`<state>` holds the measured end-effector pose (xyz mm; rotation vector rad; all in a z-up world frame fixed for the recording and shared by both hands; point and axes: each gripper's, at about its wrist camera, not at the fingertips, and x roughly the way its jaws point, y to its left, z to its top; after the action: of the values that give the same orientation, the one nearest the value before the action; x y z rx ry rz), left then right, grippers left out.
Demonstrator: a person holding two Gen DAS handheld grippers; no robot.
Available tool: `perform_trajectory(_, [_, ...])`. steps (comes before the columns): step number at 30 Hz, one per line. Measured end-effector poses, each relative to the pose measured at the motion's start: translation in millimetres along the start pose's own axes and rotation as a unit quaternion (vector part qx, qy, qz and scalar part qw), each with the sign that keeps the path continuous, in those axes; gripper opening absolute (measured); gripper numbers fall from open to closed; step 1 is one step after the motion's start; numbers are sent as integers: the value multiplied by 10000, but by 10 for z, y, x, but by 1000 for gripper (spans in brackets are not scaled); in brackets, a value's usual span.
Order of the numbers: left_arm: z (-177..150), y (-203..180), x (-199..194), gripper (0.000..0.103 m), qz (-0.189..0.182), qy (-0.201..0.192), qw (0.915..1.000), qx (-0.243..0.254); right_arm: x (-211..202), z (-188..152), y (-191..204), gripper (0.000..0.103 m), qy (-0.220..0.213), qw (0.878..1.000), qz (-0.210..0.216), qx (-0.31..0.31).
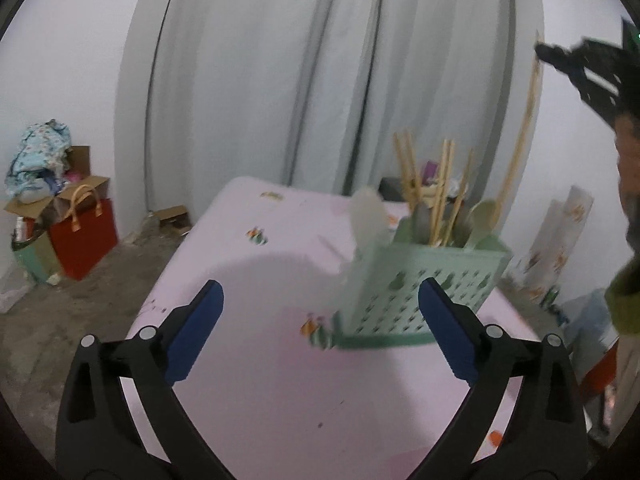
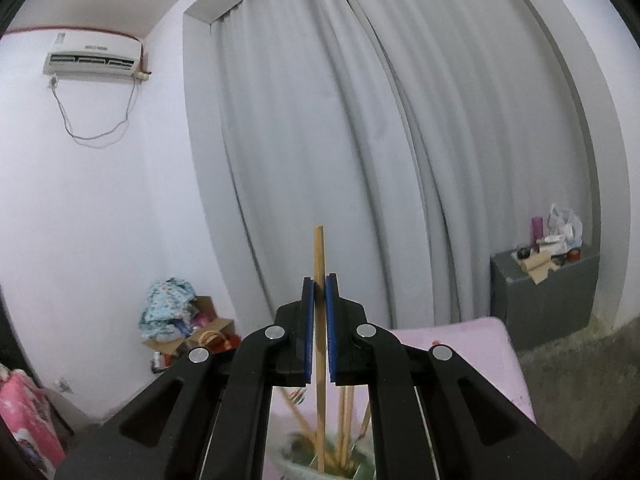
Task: Organize utensils
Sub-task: 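Lower the right gripper's chopstick into the basket and open it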
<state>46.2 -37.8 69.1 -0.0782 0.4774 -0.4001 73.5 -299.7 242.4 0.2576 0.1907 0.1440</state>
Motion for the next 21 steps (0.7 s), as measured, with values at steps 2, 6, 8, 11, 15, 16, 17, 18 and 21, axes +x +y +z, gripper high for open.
perform_trajectory(2, [-30, 11, 14, 94, 89, 72, 9999, 7, 173, -47, 2, 6, 59, 9999, -64, -76])
perform_trajectory(6, [13, 45, 25, 94, 387, 117, 9992, -12, 438, -239, -15, 6, 304, 9990, -232, -210])
perform_trajectory(8, [64, 59, 45, 94, 698, 209, 9973, 19, 509, -320, -27, 6, 394, 9983, -299, -292])
perform_trajectory(11, [125, 94, 116, 94, 1144, 409, 9926, 69, 586, -449, -59, 6, 536, 9976, -307, -324])
perform_trajectory(15, [186, 185, 143, 94, 1431, 537, 9882, -114, 650, -608, -66, 6, 749, 9960, -307, -373])
perform_trajectory(16, [195, 201, 145, 94, 1455, 567, 9876, -145, 657, -637, -66, 6, 790, 9957, -304, -381])
perform_trajectory(17, [203, 224, 150, 94, 1495, 607, 9867, -192, 672, -677, -70, 6, 848, 9951, -309, -394])
perform_trajectory(18, [205, 253, 153, 94, 1535, 649, 9857, -260, 679, -707, -73, 6, 894, 9947, -318, -398])
perform_trajectory(21, [213, 320, 160, 94, 1587, 725, 9839, -392, 698, -794, -98, 6, 1038, 9933, -313, -398])
